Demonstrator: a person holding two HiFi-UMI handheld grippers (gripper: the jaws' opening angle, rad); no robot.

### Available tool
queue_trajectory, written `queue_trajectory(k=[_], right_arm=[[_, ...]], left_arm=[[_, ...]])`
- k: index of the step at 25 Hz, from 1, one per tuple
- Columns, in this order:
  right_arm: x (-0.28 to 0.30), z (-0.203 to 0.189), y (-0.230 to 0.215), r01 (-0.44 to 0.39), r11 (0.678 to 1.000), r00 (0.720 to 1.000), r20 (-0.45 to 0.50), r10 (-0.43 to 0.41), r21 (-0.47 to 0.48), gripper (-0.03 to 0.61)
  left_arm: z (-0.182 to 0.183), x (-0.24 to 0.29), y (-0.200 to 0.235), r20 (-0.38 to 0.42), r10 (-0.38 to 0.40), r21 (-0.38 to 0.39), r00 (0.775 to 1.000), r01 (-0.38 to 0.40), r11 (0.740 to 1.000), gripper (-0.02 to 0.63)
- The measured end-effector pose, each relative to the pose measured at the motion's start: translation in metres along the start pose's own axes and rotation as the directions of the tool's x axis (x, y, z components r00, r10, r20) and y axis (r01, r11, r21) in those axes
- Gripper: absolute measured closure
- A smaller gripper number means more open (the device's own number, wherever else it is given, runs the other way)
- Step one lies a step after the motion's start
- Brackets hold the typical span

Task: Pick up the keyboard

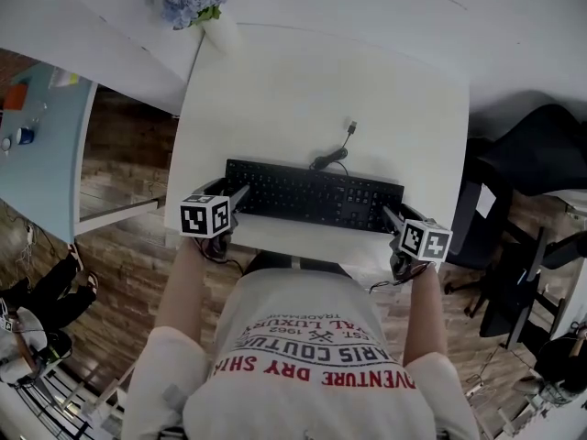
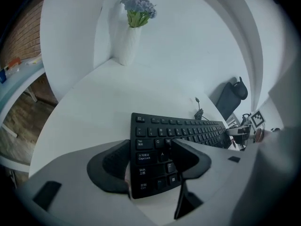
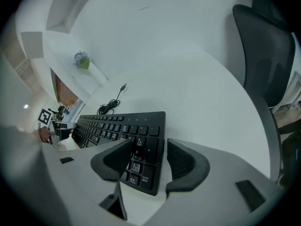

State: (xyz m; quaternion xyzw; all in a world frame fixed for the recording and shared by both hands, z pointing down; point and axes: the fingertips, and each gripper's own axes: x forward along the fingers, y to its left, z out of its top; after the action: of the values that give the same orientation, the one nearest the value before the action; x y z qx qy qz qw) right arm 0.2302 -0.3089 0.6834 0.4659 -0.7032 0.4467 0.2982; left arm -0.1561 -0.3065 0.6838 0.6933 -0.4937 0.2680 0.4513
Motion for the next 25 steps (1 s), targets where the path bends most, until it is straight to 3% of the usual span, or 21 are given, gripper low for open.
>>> queue_trajectory(k=[5,16,25], right_arm=[[0.0045,0.0003,0.0034,-0.057,0.998,0.998,-0.031,0.057,0.001,0.341],[0.0089,0.001,0.0032,-0.074,0.997,0.996,-0.054,0.073,-0.013,0.341],[0.0043,0.0002,0.0043,-0.034,0.999,0.999,0.018,0.034,0.003,0.345]], left_arm=[[0.0003,0.0041,0.0013,-0.059,-0.037,0.01,0.998,0.037,0.999,0.337],[0.0028,0.0087,0.003,-0.22,-0.053,0.047,0.974,0.065,0.997,0.336],[0.002,0.0058,0.0041,-0.157,-0.053,0.042,0.986,0.06,0.997,0.351]])
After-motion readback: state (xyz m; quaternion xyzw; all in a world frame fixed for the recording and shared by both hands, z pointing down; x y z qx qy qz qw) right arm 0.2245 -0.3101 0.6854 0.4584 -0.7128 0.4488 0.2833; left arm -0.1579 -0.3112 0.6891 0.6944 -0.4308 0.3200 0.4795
